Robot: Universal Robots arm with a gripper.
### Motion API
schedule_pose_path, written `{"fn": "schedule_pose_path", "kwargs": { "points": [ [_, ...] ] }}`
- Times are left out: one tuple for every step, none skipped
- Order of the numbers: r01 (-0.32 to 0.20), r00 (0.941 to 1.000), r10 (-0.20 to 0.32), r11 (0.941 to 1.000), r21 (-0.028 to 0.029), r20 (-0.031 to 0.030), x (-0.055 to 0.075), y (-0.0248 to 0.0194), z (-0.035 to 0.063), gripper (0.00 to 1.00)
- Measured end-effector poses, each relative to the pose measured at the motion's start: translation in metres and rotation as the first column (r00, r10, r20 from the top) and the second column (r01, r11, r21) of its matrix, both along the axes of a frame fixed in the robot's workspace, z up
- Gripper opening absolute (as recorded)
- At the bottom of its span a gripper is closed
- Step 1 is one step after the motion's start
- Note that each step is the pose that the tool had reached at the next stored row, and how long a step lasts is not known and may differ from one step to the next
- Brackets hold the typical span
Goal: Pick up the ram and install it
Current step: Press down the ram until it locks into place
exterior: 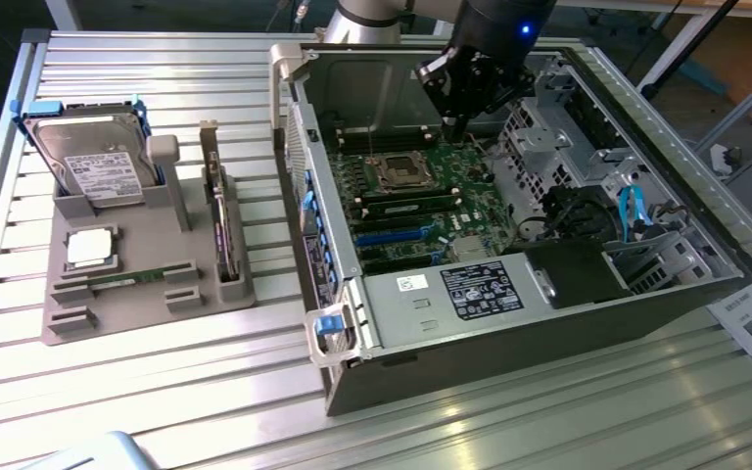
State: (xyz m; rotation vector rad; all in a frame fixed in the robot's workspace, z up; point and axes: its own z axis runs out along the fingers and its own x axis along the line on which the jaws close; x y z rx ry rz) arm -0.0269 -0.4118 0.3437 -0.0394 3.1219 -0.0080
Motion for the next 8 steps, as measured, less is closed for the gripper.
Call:
{"fn": "schedule_pose_path", "kwargs": {
  "points": [
    [0.000, 1.0000, 0.000, 1.0000, 0.0000, 0.0000, 0.0000, 0.0000, 0.0000, 0.10],
    [0.000, 1.0000, 0.000, 1.0000, 0.0000, 0.0000, 0.0000, 0.0000, 0.0000, 0.10],
    [0.000, 1.0000, 0.000, 1.0000, 0.0000, 0.0000, 0.0000, 0.0000, 0.0000, 0.10],
    [-0.001, 1.0000, 0.001, 1.0000, 0.0000, 0.0000, 0.0000, 0.0001, 0.0000, 0.10],
    [-0.004, 1.0000, 0.004, 1.0000, -0.0001, 0.0000, -0.0001, 0.0009, 0.0000, 0.10],
    [-0.013, 0.9999, 0.013, 0.9999, -0.0001, 0.0000, 0.0000, 0.0015, 0.0000, 0.10],
    [-0.019, 0.9998, 0.019, 0.9998, 0.0000, 0.0000, 0.0000, 0.0018, 0.0000, 0.10],
    [-0.019, 0.9998, 0.019, 0.9998, 0.0000, 0.0000, 0.0000, 0.0018, 0.0000, 0.10]
  ]
}}
